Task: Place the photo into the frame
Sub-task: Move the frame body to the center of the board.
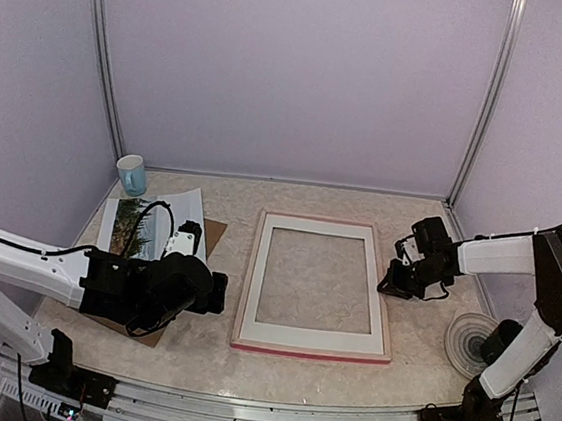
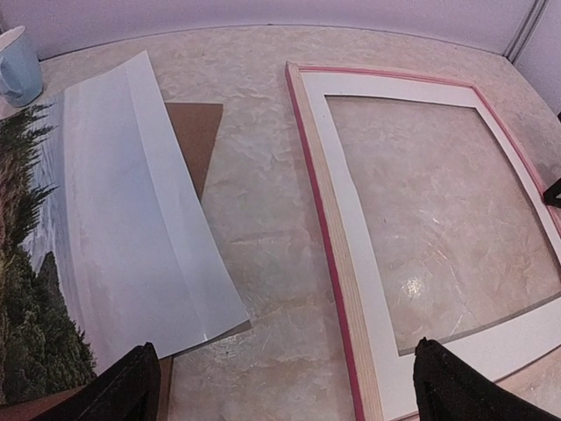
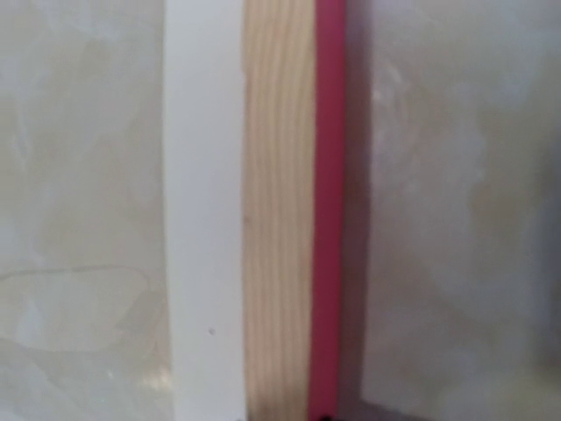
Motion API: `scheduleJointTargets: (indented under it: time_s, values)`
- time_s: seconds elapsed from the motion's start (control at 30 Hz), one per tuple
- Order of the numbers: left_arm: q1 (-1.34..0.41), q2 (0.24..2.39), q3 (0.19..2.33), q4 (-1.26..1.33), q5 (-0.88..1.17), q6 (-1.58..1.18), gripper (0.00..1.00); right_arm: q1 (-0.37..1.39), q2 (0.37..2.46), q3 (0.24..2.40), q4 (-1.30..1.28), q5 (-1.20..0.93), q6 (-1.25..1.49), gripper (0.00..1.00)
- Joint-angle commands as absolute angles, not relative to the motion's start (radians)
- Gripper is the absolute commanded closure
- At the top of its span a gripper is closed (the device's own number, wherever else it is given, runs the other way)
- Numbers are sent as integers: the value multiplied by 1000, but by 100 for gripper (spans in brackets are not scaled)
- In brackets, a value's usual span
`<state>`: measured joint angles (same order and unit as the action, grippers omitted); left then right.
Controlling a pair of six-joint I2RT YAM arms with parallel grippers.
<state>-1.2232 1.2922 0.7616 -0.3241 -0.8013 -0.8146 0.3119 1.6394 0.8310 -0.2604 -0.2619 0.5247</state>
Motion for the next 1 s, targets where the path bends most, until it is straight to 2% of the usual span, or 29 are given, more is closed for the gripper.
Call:
scheduleJointTargets:
  time_s: [0.0,0.43,0.67,0.83,0.97]
  values:
    - [-1216,1298,781,-329,-799,-818,1,337,1691,854,-241,-244,558,90]
    - [-1170,1310,775,-412,-802,-801,1,360,1801,948,-205,-247,615,91]
    - [-1087,1362,775,-418,-721,-742,1,370,1843,1014,-227,-237,615,90]
    - [-1068,1439,796,-408,-701,-703,1,373,1819,1031,-257,-218,600,87]
    - [-1041,1502,823,-401,-674,-661,1,373,1771,1046,-306,-185,574,75]
